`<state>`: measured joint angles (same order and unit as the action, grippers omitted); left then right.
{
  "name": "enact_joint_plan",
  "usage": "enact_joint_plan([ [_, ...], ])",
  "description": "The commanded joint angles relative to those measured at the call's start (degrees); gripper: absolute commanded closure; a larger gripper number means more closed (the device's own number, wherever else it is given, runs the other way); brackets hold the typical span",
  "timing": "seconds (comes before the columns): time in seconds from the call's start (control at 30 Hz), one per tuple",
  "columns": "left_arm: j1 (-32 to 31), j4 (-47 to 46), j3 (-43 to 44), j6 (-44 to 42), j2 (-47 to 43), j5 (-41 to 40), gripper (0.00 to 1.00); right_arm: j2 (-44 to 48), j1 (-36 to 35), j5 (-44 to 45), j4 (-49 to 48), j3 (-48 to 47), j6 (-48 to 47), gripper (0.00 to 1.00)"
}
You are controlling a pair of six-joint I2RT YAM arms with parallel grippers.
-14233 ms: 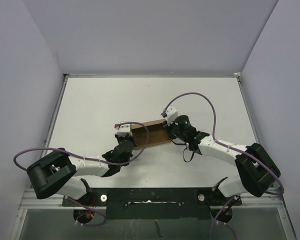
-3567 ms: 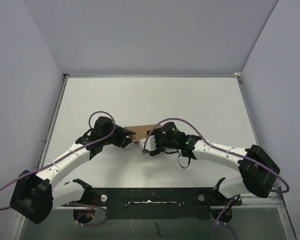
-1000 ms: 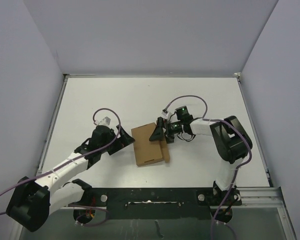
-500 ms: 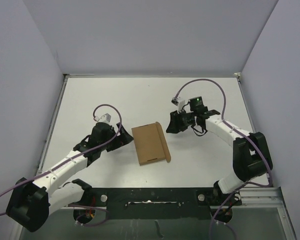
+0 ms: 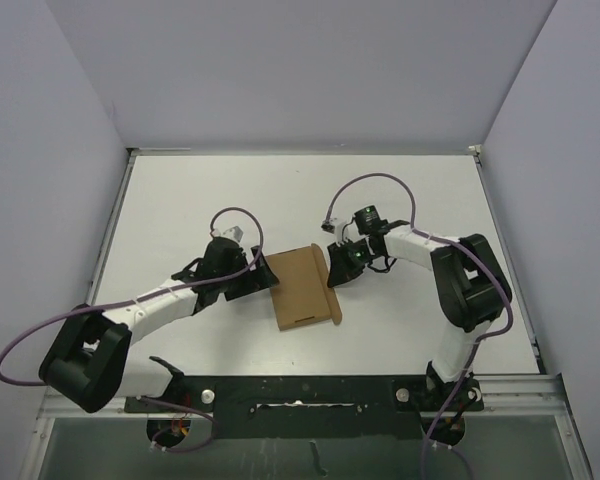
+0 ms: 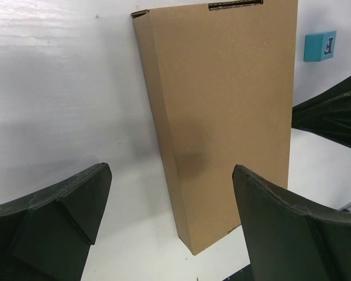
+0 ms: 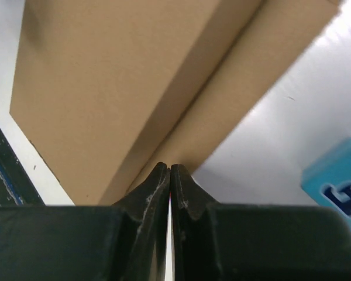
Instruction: Fold the paper box
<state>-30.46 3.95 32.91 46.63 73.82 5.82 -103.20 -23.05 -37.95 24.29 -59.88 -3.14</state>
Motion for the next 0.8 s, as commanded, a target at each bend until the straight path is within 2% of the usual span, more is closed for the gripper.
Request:
enact_joint_plan([
  [0.0, -0.7, -3.3, 4.5, -3.1, 4.5, 1.0, 0.16, -0.8, -1.8, -3.9, -0.3, -3.1, -0.8, 0.96],
  [0.23, -0.7, 0.8, 7.3, -6.2, 9.0, -0.6, 0.23, -3.0, -6.0, -6.3, -0.1, -4.2, -1.3, 0.95],
  [0.47, -0.2, 4.0, 9.2, -10.6, 10.5, -2.1, 0.25, -1.4, -5.5, -3.9, 2.1, -5.2, -4.4, 0.92],
  [0.57, 0.4, 5.0, 9.9, -12.2, 10.3, -2.5, 0.25, 2.2, -4.6, -0.8, 4.3, -5.5, -9.6, 0.91],
  [0.67, 0.9, 5.8, 10.3, -13.0, 8.0, -2.6, 0.23, 7.6, -3.0, -3.3, 4.7, -3.2, -16.7, 0.88],
  [0.77, 1.3, 6.0, 9.8, -13.1, 4.5, -2.8, 0.22, 14.6, -3.5, -7.3, 3.5, 1.3, -26.2, 0.76],
])
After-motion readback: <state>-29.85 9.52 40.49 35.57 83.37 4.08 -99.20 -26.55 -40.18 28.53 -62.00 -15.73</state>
